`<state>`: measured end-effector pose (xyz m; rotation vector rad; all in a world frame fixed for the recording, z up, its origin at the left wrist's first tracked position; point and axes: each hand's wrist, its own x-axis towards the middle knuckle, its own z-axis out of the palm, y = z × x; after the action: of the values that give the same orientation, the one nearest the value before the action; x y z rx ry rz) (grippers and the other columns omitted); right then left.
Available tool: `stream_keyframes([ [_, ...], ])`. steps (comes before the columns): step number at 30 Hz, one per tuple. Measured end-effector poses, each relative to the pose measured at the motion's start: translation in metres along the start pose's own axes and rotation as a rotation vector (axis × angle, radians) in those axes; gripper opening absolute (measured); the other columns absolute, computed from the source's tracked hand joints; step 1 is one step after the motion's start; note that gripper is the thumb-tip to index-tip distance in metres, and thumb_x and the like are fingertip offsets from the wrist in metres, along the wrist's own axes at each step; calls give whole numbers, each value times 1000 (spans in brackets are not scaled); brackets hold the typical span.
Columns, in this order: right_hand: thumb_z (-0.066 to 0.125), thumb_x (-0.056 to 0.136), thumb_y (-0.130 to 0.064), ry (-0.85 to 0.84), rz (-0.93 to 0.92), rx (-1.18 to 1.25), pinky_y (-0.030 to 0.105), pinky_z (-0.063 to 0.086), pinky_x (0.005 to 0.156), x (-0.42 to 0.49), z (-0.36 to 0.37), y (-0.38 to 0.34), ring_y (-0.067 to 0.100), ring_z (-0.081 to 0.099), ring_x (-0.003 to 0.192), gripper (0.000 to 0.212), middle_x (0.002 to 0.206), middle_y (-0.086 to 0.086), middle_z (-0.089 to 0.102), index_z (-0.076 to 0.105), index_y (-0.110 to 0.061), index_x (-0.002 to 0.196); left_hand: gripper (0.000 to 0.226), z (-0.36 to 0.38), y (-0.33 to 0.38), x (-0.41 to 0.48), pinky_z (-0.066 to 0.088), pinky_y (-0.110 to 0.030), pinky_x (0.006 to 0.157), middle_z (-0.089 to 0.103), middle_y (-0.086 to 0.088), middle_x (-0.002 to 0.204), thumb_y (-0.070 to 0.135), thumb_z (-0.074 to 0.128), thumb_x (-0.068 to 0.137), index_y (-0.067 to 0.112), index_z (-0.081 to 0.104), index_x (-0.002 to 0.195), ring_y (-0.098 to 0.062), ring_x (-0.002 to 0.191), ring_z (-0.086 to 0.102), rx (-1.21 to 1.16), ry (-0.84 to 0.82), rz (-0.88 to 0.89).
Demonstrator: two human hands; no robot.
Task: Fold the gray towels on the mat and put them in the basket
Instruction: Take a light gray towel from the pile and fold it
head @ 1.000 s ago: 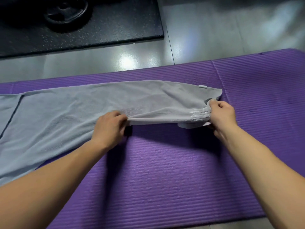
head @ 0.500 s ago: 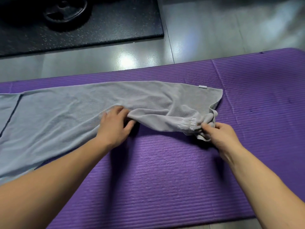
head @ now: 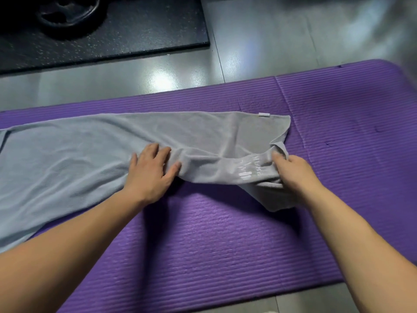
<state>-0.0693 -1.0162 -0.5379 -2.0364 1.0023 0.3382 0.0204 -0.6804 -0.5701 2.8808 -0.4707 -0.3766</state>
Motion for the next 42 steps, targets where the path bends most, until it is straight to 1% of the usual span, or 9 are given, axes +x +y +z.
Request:
stream_keyframes([
  [5,66,92,-7,-324,84,664,37,60,79,-15,-4,29,29,72,85,14,96,19,76,70,2,103,81,3,0,7,23,-62,116,36,-9,156,78,13,85,33,41,146,-26,149,27,43,-94,-36],
  [10,50,106,-14,49,-23,696,30,55,78,-22,7,55,9,67,78,16,92,1,72,63,-16,98,88,-5,18,27,21,-59,117,37,-7,155,83,12,79,37,46,146,-25,148,28,-15,-142,-38],
  [15,49,106,-23,-66,67,538,32,56,74,-30,-7,50,16,68,80,20,97,6,74,65,-12,104,80,-8,31,48,27,-58,117,38,-18,148,85,12,80,39,53,131,-36,145,28,-5,-228,-77],
  [19,67,93,-46,-206,160,88,36,56,70,-25,-41,60,26,71,74,40,86,12,76,70,-6,89,75,3,33,35,8,-57,124,-4,-13,170,75,24,95,39,16,159,-32,156,-6,60,-274,-101],
  [23,79,73,-63,-263,157,69,37,52,74,-34,-44,76,28,74,79,64,84,9,77,74,-2,92,77,16,44,-1,17,-60,120,17,-19,166,66,22,93,24,28,157,-35,153,19,89,-94,-25],
  [25,84,75,-46,-347,157,146,39,54,86,-46,-38,84,27,75,91,48,92,9,78,77,-5,99,78,25,60,-25,16,-61,120,21,-18,165,64,18,90,23,34,155,-33,152,22,75,-98,54],
  [28,75,86,-19,-189,43,71,32,51,69,-62,-27,89,18,67,76,10,79,1,75,75,-9,90,77,34,81,-50,13,-61,120,23,-15,165,64,13,90,27,38,153,-30,153,20,80,-135,122],
  [34,52,102,-32,238,-121,202,38,39,66,-75,-20,93,15,53,70,20,78,-3,59,52,-15,91,67,23,86,-35,7,-58,123,5,-7,170,63,20,99,33,25,159,-26,157,2,97,-252,74],
  [42,48,97,-51,-31,44,-404,39,41,68,-46,-47,109,25,57,81,39,88,5,64,52,-15,84,73,11,83,-8,7,-55,125,-8,-6,170,66,28,99,33,12,162,-27,157,-8,104,-372,80],
])
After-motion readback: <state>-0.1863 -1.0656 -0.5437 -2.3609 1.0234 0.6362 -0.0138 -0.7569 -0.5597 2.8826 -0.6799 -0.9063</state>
